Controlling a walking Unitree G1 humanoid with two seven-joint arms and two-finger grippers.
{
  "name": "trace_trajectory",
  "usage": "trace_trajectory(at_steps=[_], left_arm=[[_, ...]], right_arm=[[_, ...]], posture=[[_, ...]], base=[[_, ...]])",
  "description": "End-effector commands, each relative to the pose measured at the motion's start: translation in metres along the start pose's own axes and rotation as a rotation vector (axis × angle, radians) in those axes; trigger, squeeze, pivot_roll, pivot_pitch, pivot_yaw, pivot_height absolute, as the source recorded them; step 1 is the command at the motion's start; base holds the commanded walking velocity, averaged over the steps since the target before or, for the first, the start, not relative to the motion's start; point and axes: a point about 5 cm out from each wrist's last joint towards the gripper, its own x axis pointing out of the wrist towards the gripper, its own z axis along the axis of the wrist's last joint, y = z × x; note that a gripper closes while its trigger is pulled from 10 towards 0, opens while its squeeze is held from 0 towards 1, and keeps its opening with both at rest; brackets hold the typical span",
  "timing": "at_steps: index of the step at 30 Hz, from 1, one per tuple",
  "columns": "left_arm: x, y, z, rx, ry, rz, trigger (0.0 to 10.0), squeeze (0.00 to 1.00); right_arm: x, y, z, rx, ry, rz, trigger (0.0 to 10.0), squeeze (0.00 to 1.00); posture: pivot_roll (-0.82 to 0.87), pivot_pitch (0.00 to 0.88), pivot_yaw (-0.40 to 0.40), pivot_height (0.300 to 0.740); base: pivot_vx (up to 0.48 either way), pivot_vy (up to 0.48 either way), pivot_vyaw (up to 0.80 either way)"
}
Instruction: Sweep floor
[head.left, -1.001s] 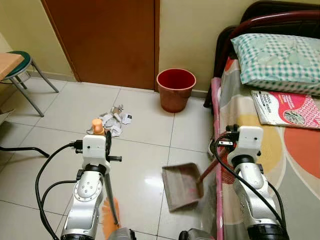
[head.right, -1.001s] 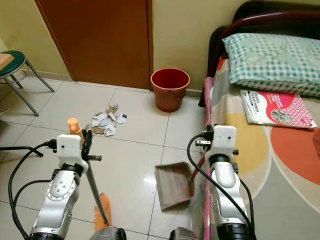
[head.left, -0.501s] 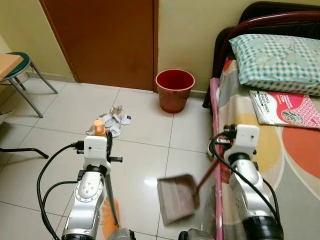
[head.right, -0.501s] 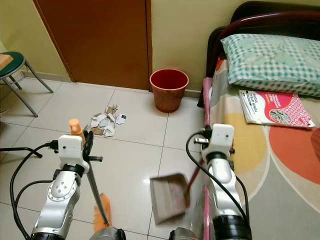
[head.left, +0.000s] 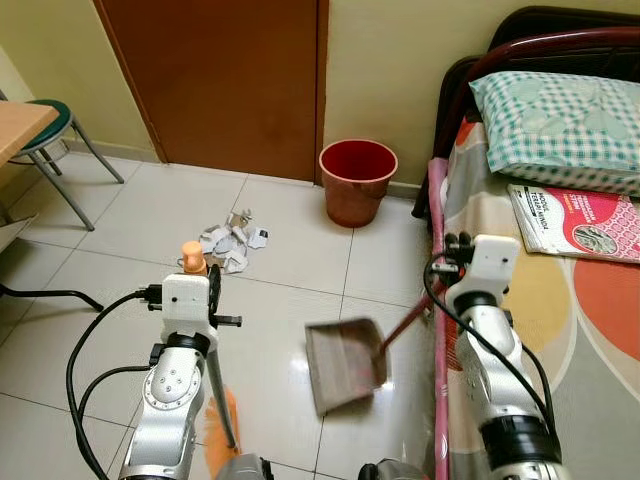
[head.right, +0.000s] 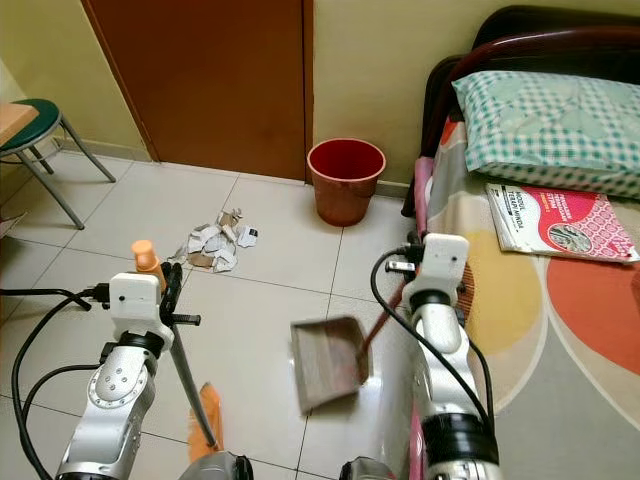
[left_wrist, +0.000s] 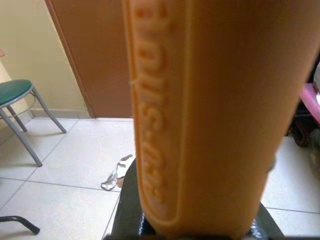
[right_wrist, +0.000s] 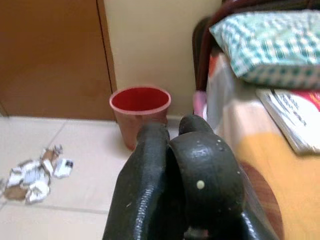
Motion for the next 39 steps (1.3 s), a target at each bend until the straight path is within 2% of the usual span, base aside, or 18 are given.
trace_trajectory(at_steps=[1,4,5,8,12,17,23,26,31,32,35,37,39], left_arm=[[0.002,0.003,0.005,0.001,-0.021,0.000,10.0,0.00],[0.007,0.000,0.010,-0.005,-0.047,-0.022,10.0,0.00],[0.008,-0.001,0.012,-0.005,-0.059,-0.027,10.0,0.00],[0.009,-0.002,0.014,-0.006,-0.067,-0.030,10.0,0.00],[0.007,-0.001,0.014,-0.004,-0.070,-0.031,10.0,0.00],[0.005,-0.002,0.010,-0.003,-0.061,-0.033,10.0,0.00],[0.005,-0.006,0.009,-0.009,-0.056,-0.038,10.0,0.00],[0.005,-0.006,0.010,-0.010,-0.057,-0.039,10.0,0.00],[0.006,-0.003,0.012,0.000,-0.066,-0.038,10.0,0.00],[0.006,0.000,0.013,0.005,-0.072,-0.036,10.0,0.00],[0.006,0.001,0.014,0.014,-0.078,-0.038,10.0,0.00],[0.006,0.004,0.019,0.014,-0.097,-0.041,10.0,0.00],[0.006,0.005,0.021,0.011,-0.105,-0.039,10.0,0.00]], right_arm=[[0.002,0.002,0.014,0.007,-0.063,0.012,10.0,0.00],[-0.004,0.005,0.011,-0.004,-0.045,0.033,10.0,0.00],[-0.007,0.006,0.010,-0.049,-0.042,0.037,10.0,0.00],[-0.010,0.006,0.008,-0.045,-0.029,0.044,10.0,0.00],[-0.014,0.003,0.004,-0.063,-0.001,0.045,10.0,0.00],[-0.021,-0.007,-0.013,-0.130,0.099,0.026,10.0,0.00],[-0.020,-0.013,-0.022,-0.194,0.174,0.024,10.0,0.00],[-0.018,-0.016,-0.022,-0.208,0.178,0.012,10.0,0.00],[-0.019,-0.020,-0.018,-0.210,0.150,-0.004,10.0,0.00],[-0.020,-0.021,-0.013,-0.171,0.123,-0.009,10.0,0.00],[-0.020,-0.021,-0.009,-0.170,0.105,-0.019,10.0,0.00],[-0.018,-0.013,0.000,-0.091,0.062,-0.011,10.0,0.00],[-0.018,-0.009,0.003,-0.078,0.036,0.003,10.0,0.00]], posture=[[-0.01,0.046,-0.013,0.740],[-0.03,0.042,-0.016,0.740],[-0.03,0.042,-0.016,0.740],[-0.03,0.036,-0.017,0.740],[-0.04,0.026,-0.014,0.740],[-0.04,0.024,-0.021,0.740],[-0.04,0.024,-0.021,0.740],[-0.04,0.023,-0.019,0.740],[-0.04,0.030,-0.027,0.740],[-0.04,0.031,-0.030,0.740],[-0.04,0.029,-0.039,0.740],[-0.04,0.023,-0.034,0.740],[-0.03,0.020,-0.030,0.740]], base=[[0.000,0.000,0.00],[0.000,0.000,0.00],[0.000,0.000,0.00],[0.000,0.000,0.00],[0.000,0.000,0.00],[0.000,0.000,0.00],[0.000,0.000,0.00],[0.000,0.000,0.00],[0.000,0.000,0.00],[0.000,0.000,0.00],[0.000,0.000,0.00],[0.000,0.000,0.00],[0.000,0.000,0.00]])
